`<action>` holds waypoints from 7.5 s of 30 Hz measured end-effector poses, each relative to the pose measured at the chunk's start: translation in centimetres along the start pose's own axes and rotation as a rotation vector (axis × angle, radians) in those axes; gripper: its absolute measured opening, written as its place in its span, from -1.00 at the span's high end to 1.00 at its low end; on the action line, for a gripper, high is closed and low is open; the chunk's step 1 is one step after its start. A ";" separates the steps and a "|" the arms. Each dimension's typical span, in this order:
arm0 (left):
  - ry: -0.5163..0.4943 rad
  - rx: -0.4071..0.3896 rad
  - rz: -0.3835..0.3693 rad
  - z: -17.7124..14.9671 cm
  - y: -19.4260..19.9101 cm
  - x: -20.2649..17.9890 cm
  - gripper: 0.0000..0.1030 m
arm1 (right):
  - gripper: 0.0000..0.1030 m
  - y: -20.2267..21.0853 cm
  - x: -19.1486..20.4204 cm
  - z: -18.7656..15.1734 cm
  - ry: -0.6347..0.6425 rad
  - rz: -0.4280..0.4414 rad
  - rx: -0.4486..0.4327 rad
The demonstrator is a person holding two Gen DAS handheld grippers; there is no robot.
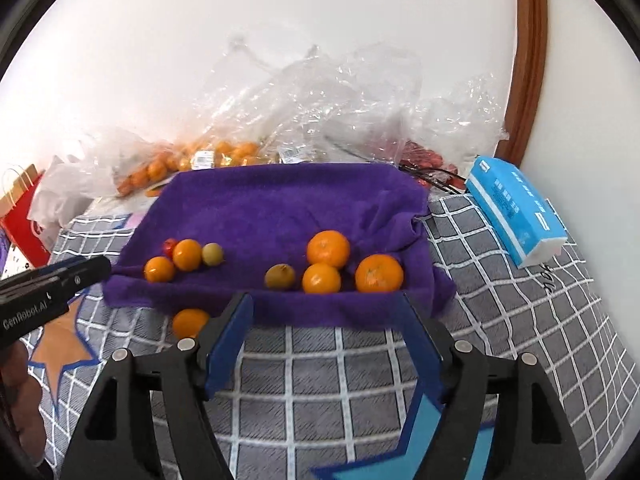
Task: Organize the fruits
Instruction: 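Open both tools on the towel and withdraw them, then grasp a large orange on the bedspread with the right tool, then lift the large orange with the right tool while the left tool grasps a small orange, then carry the large orange with the right tool while the left tool carries the small orange to the towel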
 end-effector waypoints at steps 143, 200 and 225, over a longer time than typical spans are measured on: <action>-0.167 0.075 -0.080 -6.4 -7.4 -6.4 -0.02 | 0.16 -2.0 -3.5 -9.4 -0.097 0.105 0.010; 0.008 0.014 -0.030 -6.1 -5.0 2.1 0.34 | 0.16 -3.5 -0.1 -8.0 -0.054 0.097 0.044; 0.028 0.029 0.004 -6.1 -0.3 1.1 0.34 | 0.16 -0.2 -0.4 -6.4 -0.087 0.129 0.013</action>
Point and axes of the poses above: each gripper's, at about its wrist camera, not at the fingertips, and y roughly against the way its jaws point, x to its left, z to its top, the point moved 1 cm from there along -y, roughly the way its jaws point, and after that the axes turned 13 degrees about y, right-handed, at the moved point
